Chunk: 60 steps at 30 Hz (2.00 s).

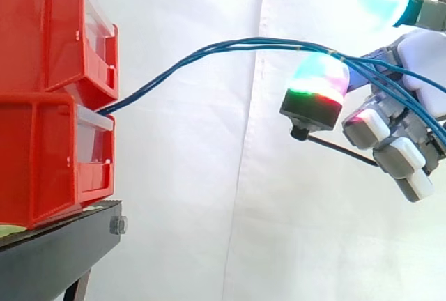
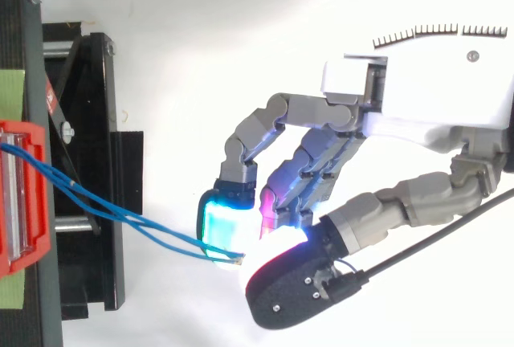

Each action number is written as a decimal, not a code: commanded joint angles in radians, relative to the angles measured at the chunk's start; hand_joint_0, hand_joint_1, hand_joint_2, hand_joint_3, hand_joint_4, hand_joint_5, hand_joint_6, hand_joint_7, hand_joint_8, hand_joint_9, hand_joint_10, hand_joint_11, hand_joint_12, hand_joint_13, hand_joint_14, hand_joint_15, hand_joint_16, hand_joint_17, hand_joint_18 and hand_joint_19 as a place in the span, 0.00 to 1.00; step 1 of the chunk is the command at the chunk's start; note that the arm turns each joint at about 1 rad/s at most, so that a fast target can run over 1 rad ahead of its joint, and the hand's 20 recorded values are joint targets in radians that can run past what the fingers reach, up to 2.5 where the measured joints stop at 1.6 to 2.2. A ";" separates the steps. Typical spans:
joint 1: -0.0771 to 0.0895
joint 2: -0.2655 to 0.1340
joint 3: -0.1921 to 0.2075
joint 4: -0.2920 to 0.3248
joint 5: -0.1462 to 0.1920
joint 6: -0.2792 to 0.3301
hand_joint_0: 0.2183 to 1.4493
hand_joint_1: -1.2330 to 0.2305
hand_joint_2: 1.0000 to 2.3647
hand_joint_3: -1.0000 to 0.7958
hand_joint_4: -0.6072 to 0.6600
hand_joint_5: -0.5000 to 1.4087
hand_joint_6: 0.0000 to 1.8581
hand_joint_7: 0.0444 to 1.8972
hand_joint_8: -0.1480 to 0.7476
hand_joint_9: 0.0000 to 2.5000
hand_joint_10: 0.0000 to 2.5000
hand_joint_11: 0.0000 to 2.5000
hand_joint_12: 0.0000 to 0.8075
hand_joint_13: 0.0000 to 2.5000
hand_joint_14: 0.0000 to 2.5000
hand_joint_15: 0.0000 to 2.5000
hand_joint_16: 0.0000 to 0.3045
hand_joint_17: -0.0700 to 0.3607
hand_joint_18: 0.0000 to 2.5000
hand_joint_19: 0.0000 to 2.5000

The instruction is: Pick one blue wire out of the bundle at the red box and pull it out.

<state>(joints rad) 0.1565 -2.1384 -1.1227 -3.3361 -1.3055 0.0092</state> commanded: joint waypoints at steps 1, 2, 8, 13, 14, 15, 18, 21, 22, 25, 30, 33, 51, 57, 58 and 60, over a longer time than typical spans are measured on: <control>0.000 0.000 0.000 0.000 0.000 0.000 0.20 0.42 0.00 0.28 0.50 0.13 0.51 0.39 0.51 0.38 0.00 0.31 0.43 0.38 0.01 0.22 0.12 0.35 0.32 0.21; 0.000 0.000 0.000 0.000 0.000 0.000 0.21 0.41 0.00 0.28 0.49 0.13 0.51 0.40 0.51 0.38 0.00 0.31 0.43 0.38 0.01 0.22 0.11 0.34 0.32 0.21; 0.000 0.000 0.000 0.000 -0.001 0.000 0.38 0.34 0.00 0.30 0.44 0.14 0.52 0.44 0.49 0.41 0.00 0.33 0.38 0.39 0.01 0.23 0.09 0.30 0.34 0.20; 0.000 -0.002 0.000 0.000 -0.003 0.000 0.44 0.33 0.01 0.38 0.37 0.14 0.53 0.55 0.49 0.41 0.00 0.33 0.38 0.40 0.01 0.23 0.09 0.30 0.35 0.20; 0.000 0.000 0.000 0.000 -0.003 0.000 0.45 0.33 0.01 0.39 0.37 0.14 0.53 0.57 0.49 0.41 0.00 0.33 0.38 0.40 0.01 0.23 0.09 0.30 0.35 0.20; 0.000 0.000 0.000 0.001 -0.003 0.000 0.46 0.33 0.01 0.42 0.36 0.14 0.53 0.59 0.49 0.41 0.00 0.32 0.37 0.40 0.01 0.23 0.09 0.30 0.34 0.21; 0.000 0.000 0.000 0.000 -0.008 0.000 0.45 0.33 0.01 0.43 0.37 0.14 0.53 0.57 0.48 0.41 0.00 0.33 0.37 0.40 0.01 0.23 0.09 0.30 0.35 0.21; 0.000 0.000 0.000 0.001 -0.011 0.000 0.43 0.33 0.01 0.42 0.37 0.14 0.53 0.57 0.47 0.41 0.00 0.32 0.38 0.40 0.01 0.23 0.09 0.30 0.35 0.21; 0.000 0.000 0.000 0.001 -0.011 0.000 0.42 0.33 0.01 0.42 0.36 0.14 0.53 0.58 0.46 0.41 0.00 0.32 0.38 0.40 0.01 0.24 0.09 0.30 0.35 0.21; 0.000 0.000 0.000 0.003 -0.011 0.002 0.39 0.33 0.01 0.42 0.33 0.15 0.52 0.60 0.44 0.43 0.00 0.31 0.39 0.41 0.01 0.24 0.09 0.30 0.35 0.22; 0.000 0.000 0.006 0.003 -0.011 0.031 0.38 0.33 0.01 0.43 0.31 0.16 0.52 0.60 0.42 0.45 0.01 0.31 0.39 0.41 0.01 0.24 0.09 0.31 0.35 0.22; 0.000 0.000 0.007 0.001 -0.009 0.049 0.42 0.34 0.02 0.45 0.29 0.16 0.52 0.64 0.45 0.45 0.01 0.31 0.40 0.42 0.01 0.23 0.09 0.31 0.36 0.22; 0.000 0.000 0.007 0.001 -0.011 0.037 0.53 0.35 0.00 0.29 0.20 0.15 0.51 0.82 0.39 0.47 0.00 0.30 0.36 0.42 0.01 0.24 0.08 0.30 0.35 0.26; 0.000 0.000 0.007 0.001 -0.009 0.037 0.39 0.30 0.01 0.32 0.26 0.16 0.51 0.63 0.38 0.48 0.01 0.30 0.41 0.43 0.01 0.25 0.12 0.35 0.39 0.25; 0.000 0.000 0.007 0.001 -0.009 0.035 0.39 0.31 0.01 0.32 0.26 0.16 0.51 0.62 0.38 0.48 0.00 0.30 0.41 0.43 0.01 0.25 0.12 0.35 0.39 0.25; 0.000 0.000 0.007 0.004 -0.008 0.035 0.38 0.31 0.01 0.34 0.26 0.16 0.51 0.63 0.38 0.48 0.01 0.30 0.42 0.43 0.01 0.24 0.12 0.35 0.39 0.26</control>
<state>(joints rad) 0.1565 -2.1384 -1.1152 -3.3338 -1.3146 0.0454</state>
